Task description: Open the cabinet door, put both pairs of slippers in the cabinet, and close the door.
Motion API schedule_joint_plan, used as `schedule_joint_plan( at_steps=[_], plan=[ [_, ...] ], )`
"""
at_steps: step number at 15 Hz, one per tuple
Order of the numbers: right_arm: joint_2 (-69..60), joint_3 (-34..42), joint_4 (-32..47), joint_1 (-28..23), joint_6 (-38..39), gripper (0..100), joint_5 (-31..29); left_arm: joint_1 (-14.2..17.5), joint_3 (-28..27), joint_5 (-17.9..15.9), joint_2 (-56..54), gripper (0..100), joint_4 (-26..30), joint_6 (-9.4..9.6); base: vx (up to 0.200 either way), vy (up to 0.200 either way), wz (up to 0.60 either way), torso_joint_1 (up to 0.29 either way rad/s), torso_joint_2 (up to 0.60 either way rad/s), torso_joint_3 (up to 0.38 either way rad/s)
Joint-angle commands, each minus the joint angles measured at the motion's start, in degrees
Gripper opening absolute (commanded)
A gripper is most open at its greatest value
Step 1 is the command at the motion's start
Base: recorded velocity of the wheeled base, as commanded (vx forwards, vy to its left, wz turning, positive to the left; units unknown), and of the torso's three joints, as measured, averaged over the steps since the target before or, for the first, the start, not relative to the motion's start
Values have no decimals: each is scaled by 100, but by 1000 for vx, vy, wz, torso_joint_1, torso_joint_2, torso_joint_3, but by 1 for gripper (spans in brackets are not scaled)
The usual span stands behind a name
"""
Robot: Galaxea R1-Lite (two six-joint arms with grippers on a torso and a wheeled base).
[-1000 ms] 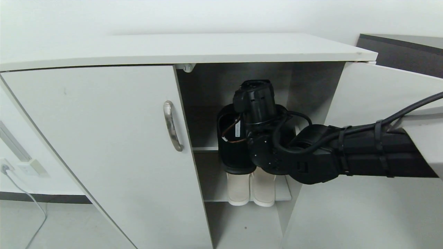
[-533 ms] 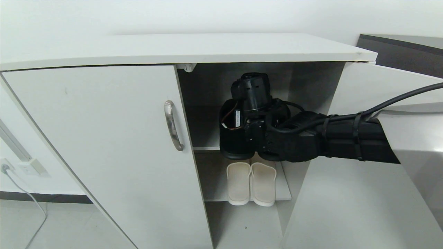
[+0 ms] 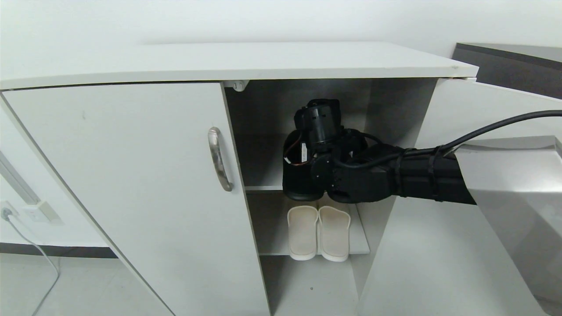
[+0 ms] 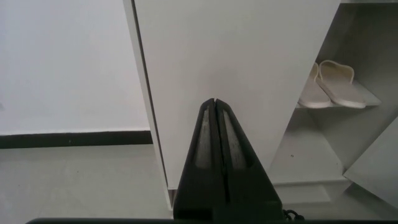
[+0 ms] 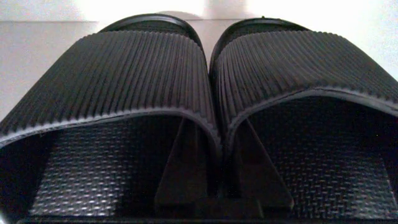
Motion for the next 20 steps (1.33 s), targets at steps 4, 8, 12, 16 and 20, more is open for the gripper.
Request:
schedule_joint_plan(
  at_steps=[4, 8, 12, 16, 20],
  plan=[
    [-13, 122, -4, 30, 8, 100, -11, 0, 1, 1, -1, 0, 0, 0, 0, 0, 0, 0, 0, 0],
    [-672, 931, -66, 206, 69, 100, -72, 0, 1, 1, -1, 0, 0, 0, 0, 0, 0, 0, 0, 0],
    [-1710, 2460, -716, 593, 105, 100, -116, 0, 1, 1, -1, 0, 0, 0, 0, 0, 0, 0, 0, 0],
    [-2597, 4482, -2034, 1014, 87, 100, -64, 0, 1, 1, -1, 0, 0, 9, 0, 0, 0, 0, 0, 0],
    [-2931, 5396, -2817, 1225, 43, 0, 86, 0, 1, 1, -1, 0, 0, 0, 0, 0, 0, 0, 0, 0]
  ],
)
